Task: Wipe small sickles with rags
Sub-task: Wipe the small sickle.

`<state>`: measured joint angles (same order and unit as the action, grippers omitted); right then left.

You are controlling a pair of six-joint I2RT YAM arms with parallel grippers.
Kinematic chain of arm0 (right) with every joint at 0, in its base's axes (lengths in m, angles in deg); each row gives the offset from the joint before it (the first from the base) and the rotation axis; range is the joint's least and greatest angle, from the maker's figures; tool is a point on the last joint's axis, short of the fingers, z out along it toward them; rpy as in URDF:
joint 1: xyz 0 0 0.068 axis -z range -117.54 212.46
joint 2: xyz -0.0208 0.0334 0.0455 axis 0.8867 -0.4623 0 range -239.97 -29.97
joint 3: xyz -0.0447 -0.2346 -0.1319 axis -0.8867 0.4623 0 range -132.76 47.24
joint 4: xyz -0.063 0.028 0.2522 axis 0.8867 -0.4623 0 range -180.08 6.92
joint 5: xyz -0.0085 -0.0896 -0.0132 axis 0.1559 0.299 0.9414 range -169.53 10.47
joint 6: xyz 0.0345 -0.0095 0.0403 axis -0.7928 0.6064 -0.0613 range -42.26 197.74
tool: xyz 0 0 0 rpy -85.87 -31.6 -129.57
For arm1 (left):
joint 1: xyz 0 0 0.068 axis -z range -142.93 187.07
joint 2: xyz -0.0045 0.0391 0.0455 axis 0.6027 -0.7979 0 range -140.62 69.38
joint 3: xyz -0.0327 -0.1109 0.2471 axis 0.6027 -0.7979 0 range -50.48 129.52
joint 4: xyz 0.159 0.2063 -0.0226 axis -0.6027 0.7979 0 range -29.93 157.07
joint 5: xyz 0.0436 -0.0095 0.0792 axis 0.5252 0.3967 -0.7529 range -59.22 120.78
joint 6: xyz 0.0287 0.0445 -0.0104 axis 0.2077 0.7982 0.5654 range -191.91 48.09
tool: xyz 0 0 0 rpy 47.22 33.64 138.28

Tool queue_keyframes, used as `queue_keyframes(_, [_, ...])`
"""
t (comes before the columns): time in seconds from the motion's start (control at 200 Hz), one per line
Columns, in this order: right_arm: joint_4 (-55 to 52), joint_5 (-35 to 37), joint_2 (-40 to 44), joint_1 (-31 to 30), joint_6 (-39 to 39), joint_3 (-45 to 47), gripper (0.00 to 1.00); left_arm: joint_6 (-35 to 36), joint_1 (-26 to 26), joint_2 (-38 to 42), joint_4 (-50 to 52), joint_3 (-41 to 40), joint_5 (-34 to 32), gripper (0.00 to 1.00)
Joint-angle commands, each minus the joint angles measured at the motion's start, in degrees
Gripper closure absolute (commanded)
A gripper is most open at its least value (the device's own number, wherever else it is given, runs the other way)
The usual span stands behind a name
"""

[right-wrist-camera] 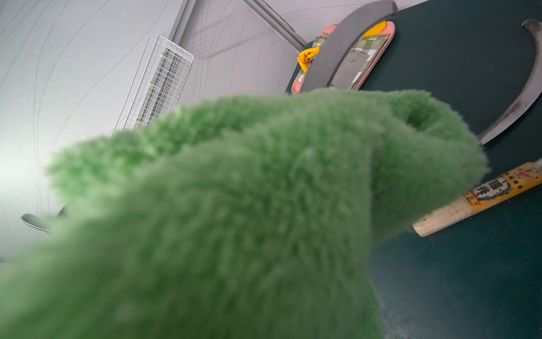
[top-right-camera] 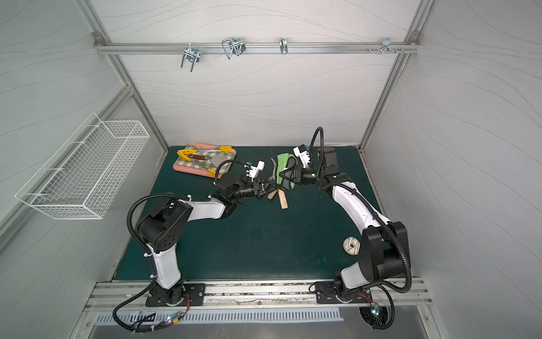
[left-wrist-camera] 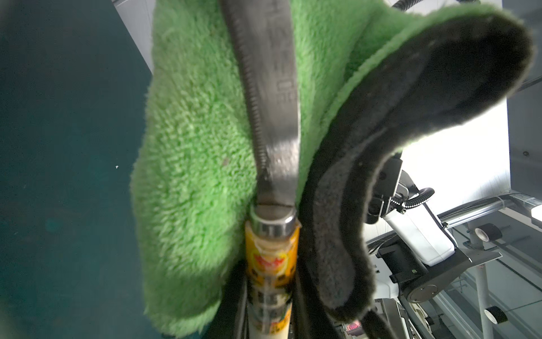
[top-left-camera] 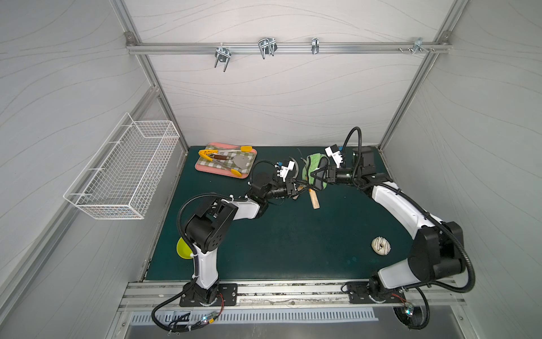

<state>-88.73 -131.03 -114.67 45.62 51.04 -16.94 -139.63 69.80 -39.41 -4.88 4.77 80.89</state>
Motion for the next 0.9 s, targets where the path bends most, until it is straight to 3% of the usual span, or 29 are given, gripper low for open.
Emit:
queue_keyframes(0.0, [0.8, -6.5, -0.6, -3.7, -1.8, 3.8, 0.91, -0.1, -0.4, -0.3, -3.5, 4.8, -0.6, 1.00])
queue_keyframes(0.62, [-1.8, -4.2, 8.1, -6.3, -0.8, 17.9, 0.91, 0.3, -4.6, -1.3, -2.4, 7.8, -1.8, 1.00])
queue_keyframes(0.895, [-4.2, -3.9, 11.3, 4.9, -2.5, 14.8, 0.92, -0.7, -4.5, 0.6, -4.5, 3.1, -1.4, 1.00])
